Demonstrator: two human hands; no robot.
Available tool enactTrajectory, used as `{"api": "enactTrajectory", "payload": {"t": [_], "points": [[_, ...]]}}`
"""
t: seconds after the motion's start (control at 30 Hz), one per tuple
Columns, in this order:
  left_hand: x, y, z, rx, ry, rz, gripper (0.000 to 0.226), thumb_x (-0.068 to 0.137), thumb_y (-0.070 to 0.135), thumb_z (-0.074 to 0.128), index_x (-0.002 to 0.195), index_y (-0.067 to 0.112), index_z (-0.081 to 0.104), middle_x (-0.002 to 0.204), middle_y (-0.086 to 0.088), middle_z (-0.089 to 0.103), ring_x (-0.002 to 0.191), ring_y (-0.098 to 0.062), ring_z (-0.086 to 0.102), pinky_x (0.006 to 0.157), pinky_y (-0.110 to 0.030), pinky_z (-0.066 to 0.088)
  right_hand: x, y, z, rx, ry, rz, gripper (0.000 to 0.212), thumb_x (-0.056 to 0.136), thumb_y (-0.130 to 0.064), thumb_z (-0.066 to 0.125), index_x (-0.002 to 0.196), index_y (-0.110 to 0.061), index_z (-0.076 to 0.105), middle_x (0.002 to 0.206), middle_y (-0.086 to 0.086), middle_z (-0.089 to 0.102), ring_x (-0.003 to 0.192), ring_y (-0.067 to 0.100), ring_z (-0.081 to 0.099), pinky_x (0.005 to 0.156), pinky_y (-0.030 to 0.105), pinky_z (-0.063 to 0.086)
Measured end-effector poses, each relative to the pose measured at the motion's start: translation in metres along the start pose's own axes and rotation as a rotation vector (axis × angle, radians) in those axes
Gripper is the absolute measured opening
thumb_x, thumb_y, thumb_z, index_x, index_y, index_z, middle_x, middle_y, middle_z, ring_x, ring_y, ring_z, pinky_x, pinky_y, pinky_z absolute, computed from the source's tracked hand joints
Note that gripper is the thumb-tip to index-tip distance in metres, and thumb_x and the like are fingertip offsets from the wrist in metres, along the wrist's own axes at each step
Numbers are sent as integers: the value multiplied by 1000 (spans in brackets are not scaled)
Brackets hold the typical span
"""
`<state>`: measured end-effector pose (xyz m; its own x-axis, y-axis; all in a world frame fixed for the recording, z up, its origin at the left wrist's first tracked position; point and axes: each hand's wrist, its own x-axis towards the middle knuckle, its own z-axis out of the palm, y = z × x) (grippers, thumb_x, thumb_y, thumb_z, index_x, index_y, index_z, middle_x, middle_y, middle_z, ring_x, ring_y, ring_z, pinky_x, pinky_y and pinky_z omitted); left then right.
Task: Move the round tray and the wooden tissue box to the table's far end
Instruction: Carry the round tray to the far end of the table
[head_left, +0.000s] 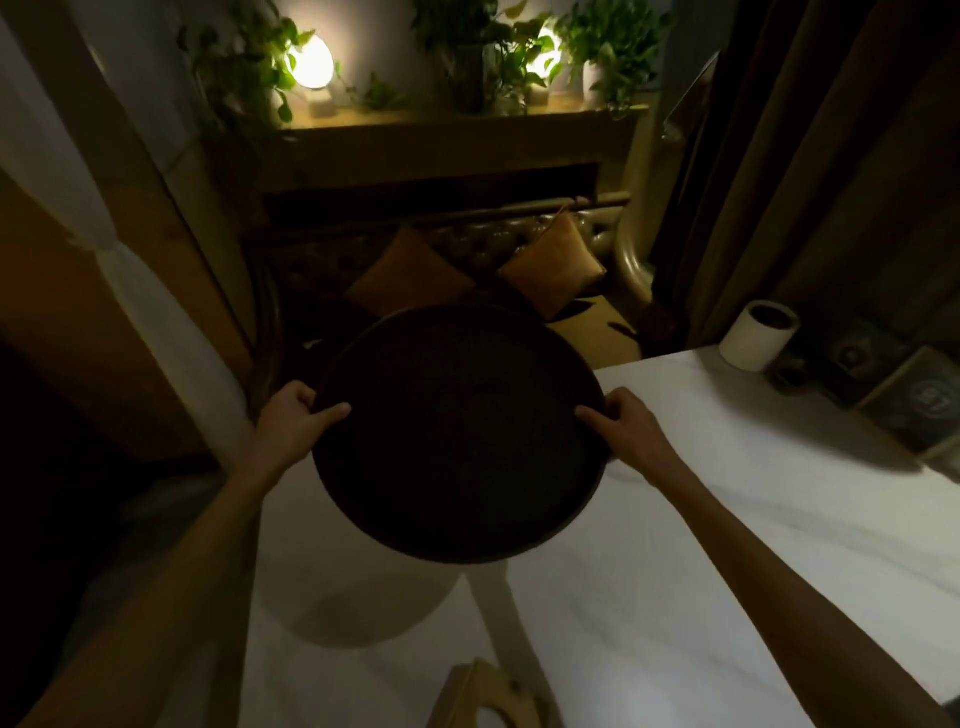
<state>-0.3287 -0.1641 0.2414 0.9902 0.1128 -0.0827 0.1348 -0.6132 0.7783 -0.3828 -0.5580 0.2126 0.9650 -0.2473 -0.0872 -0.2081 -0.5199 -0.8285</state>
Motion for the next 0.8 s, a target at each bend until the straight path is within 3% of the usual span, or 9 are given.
{"api": "enactTrajectory", "payload": {"t": [0.17,0.27,0.43,0.53,0.67,0.8], "points": [[12,67,89,64,-60,23,35,83,32,72,90,6,51,68,-8,50,59,-22,48,54,-33,37,46,77,-75,7,-14,20,37,91,-40,62,97,-5,52,82,4,57,71,17,57,53,21,45],[14,107,149,110,-85,29,35,81,34,73,81,12,47,63,-6,47,56,-21,46,54,-33,38,76,118,-134,-5,-27,23,39,90,-42,62,97,-6,53,83,7,60,72,21,60,53,25,48],[19,168,244,150,-105,24,44,77,38,77,71,13,41,57,-6,44,52,-24,46,56,-37,40,108,163,-231,-66,2,62,35,92,-39,61,97,-5,53,80,5,57,67,14,55,52,21,41],[21,195,297,210,-153,34,46,76,41,77,66,14,41,57,-5,47,52,-24,49,55,-36,41,115,197,-272,-92,3,130,33,91,-40,62,95,-9,54,84,8,62,73,20,61,57,28,52],[27,214,367,270,-258,128,50,73,53,74,66,14,45,61,-5,53,57,-22,54,55,-37,41,107,251,-305,-136,49,228,27,91,-42,61,83,-21,47,78,2,57,71,17,58,57,29,50],[33,227,446,323,-397,199,48,75,55,71,68,19,39,64,-2,49,58,-17,49,52,-31,35,88,319,-331,-179,138,346,38,90,-50,59,90,-14,49,81,4,61,73,22,61,62,37,53]]}}
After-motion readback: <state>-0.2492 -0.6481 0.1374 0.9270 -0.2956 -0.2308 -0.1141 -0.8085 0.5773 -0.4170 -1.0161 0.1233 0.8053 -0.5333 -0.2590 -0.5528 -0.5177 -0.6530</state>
